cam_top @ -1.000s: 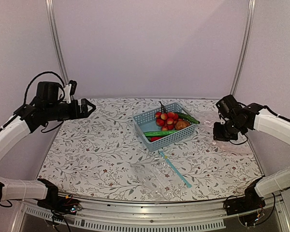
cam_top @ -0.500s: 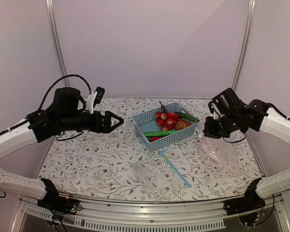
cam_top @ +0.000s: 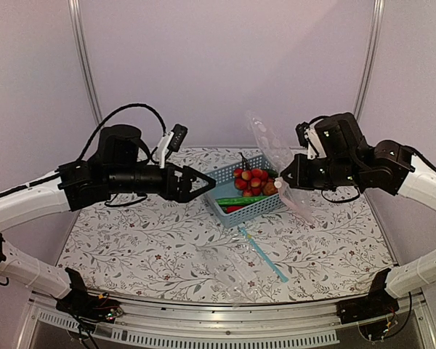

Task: Place the food in the zip-top bag and seal the zipper
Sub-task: Position the zipper food storage bag in the bin.

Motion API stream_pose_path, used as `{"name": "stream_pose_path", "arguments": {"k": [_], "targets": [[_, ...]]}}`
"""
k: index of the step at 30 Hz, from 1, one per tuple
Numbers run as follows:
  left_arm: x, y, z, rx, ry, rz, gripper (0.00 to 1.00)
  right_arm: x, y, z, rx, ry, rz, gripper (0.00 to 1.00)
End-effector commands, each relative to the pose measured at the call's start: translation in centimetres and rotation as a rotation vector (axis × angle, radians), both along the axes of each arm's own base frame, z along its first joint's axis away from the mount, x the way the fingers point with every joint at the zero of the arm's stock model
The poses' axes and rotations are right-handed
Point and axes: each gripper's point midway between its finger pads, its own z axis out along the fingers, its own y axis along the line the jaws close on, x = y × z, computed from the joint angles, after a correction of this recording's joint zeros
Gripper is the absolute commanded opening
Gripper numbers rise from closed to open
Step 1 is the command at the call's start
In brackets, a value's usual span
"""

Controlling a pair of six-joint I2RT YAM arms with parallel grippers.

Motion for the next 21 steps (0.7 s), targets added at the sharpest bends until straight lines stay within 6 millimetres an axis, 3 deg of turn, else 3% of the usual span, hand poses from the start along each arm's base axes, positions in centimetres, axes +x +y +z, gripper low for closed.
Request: {"name": "stream_pose_path", "arguments": {"k": [1, 7, 11, 14, 17, 19, 21], "targets": [[-0.8, -1.2, 1.2, -0.057, -0.011, -0.054, 1.0, 0.9, 3.0, -0.7, 0.01, -0.014, 0.042, 0.0], [-1.0, -1.1, -1.3, -0.059, 0.066, -0.031, 1.0, 1.8, 8.1, -5.6, 0.015, 0.094, 0.145, 0.0], [-0.4, -0.2, -5.2, -0.017, 0.167, 0.055, 0.99, 1.8, 11.9, -8.6, 0.044, 0.156, 0.226, 0.01], [-0.5, 0.2, -7.8, -0.003, 0.224, 0.087, 0.99, 1.8, 13.8, -11.4, 0.006, 0.202, 0.251, 0.03], [-0.5, 1.1, -10.7, 0.016, 0.28, 0.135, 0.87, 1.4, 15.4, -13.5, -0.016, 0.241, 0.287, 0.05], [-0.6, 1.2, -11.9, 0.015, 0.305, 0.14, 0.85, 1.1, 16.3, -14.9, -0.025, 0.27, 0.309, 0.07], [-0.9, 1.1, -12.7, 0.011, 0.315, 0.129, 0.85, 0.9, 16.8, -15.5, -0.023, 0.28, 0.321, 0.19]]}}
